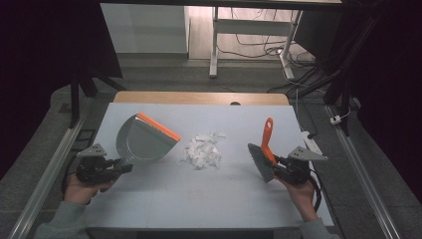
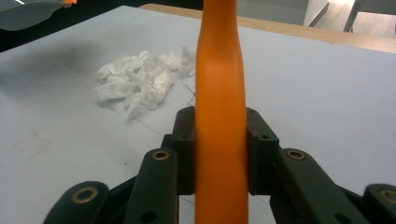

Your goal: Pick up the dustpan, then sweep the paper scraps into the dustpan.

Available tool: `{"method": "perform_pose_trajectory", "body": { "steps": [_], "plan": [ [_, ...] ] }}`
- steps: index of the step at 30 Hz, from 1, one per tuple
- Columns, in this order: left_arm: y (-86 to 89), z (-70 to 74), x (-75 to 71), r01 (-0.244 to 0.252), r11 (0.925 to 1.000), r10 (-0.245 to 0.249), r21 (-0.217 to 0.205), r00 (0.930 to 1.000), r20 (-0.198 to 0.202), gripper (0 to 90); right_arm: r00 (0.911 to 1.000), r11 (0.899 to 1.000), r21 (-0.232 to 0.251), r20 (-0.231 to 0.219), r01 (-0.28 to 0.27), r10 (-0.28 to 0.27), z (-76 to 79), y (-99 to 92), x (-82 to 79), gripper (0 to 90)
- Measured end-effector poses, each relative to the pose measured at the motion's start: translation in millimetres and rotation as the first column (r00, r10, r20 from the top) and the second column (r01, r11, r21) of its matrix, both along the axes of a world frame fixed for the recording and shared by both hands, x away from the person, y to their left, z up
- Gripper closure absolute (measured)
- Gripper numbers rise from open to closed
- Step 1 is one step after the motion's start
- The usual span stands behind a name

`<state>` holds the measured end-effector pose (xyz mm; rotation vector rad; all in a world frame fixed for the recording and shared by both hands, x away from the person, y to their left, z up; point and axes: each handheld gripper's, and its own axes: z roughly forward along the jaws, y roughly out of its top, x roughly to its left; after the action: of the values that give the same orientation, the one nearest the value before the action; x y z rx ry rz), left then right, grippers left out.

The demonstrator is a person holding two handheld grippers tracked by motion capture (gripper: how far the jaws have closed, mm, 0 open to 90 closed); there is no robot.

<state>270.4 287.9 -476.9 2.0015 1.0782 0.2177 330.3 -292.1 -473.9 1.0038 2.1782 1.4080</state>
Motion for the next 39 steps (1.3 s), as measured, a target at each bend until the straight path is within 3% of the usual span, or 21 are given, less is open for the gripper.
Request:
{"method": "perform_pose_trajectory", "body": {
  "steps": [4, 7, 18, 26, 39],
  "plan": [
    [-3.1, 2.2, -1.3, 0.019, 0.9998, -0.019, 0.000, 0.9998, -0.011, 61.4, 0.9999, 1.000, -0.011, -0.002, 0.014, -0.014, 0.2, 0.5, 0.0, 70.7],
    [-6.6, 5.0, -3.5, 0.061, 0.9980, -0.061, 0.015, 0.9981, -0.010, 61.4, 0.9999, 1.000, -0.007, -0.002, 0.013, -0.013, 0.0, 0.2, 0.2, 70.7],
    [-19.1, 4.7, -5.8, 0.176, 0.9827, -0.174, 0.059, 0.9840, -0.041, 61.5, 1.0000, 1.000, -0.002, 0.001, 0.004, -0.004, 0.3, 0.9, 0.2, 70.6],
    [-25.4, 2.8, -6.4, 0.210, 0.9742, -0.206, 0.081, 0.9768, -0.058, 61.5, 1.0000, 1.000, -0.004, 0.003, 0.002, -0.002, 0.3, 1.5, 0.4, 70.7],
    [-24.7, 0.4, -12.1, 0.241, 0.9678, -0.235, 0.073, 0.9689, -0.076, 61.5, 0.9998, 1.000, 0.003, 0.018, -0.001, 0.001, 7.4, 10.3, 3.5, 70.7]
  ]
}}
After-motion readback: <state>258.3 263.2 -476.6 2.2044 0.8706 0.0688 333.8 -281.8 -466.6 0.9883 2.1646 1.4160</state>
